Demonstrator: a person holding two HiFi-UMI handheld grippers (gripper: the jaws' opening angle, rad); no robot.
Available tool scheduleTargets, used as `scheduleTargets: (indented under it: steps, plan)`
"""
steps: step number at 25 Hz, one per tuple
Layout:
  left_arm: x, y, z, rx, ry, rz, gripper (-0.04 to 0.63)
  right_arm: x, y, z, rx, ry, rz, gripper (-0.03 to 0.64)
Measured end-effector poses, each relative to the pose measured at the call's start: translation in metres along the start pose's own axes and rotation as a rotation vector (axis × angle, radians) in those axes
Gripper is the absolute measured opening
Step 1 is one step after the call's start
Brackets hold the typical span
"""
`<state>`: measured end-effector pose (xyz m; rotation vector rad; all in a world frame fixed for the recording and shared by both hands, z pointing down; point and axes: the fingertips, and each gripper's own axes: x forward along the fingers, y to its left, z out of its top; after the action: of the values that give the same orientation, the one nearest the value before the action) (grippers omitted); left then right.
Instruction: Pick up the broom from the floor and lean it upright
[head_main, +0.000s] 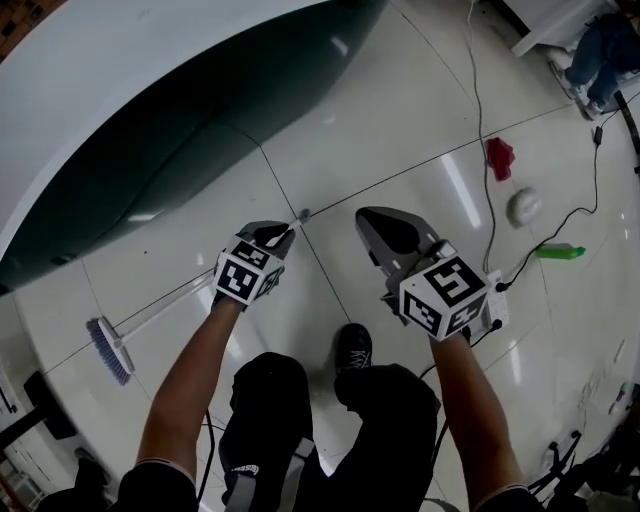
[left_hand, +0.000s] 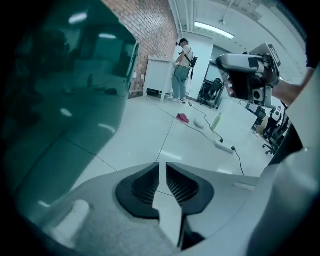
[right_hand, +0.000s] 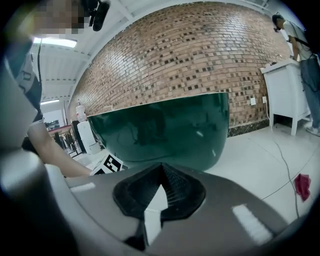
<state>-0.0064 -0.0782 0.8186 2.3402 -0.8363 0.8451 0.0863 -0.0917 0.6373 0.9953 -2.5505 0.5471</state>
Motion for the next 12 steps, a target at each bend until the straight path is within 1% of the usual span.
scheduleTargets:
  steps: [4,6,9,12]
  plan:
    - [0.049,0.020,-0.042,0.018,0.048,-0.011,0.069,0.029,-0.016,-0.045,-0.020,0.014,-0.009,0.000]
    - [0.071,0.030,-0.061,0.033,0.075,-0.013,0.101,0.042,-0.022,-0.063,-0.021,0.017,-0.011,0.000]
    - [0.099,0.044,-0.088,0.064,0.113,0.003,0.147,0.058,-0.027,-0.085,-0.023,0.018,-0.021,0.000]
    - [0.125,0.056,-0.112,0.086,0.158,0.010,0.164,0.068,-0.028,-0.102,-0.031,0.025,-0.033,0.000]
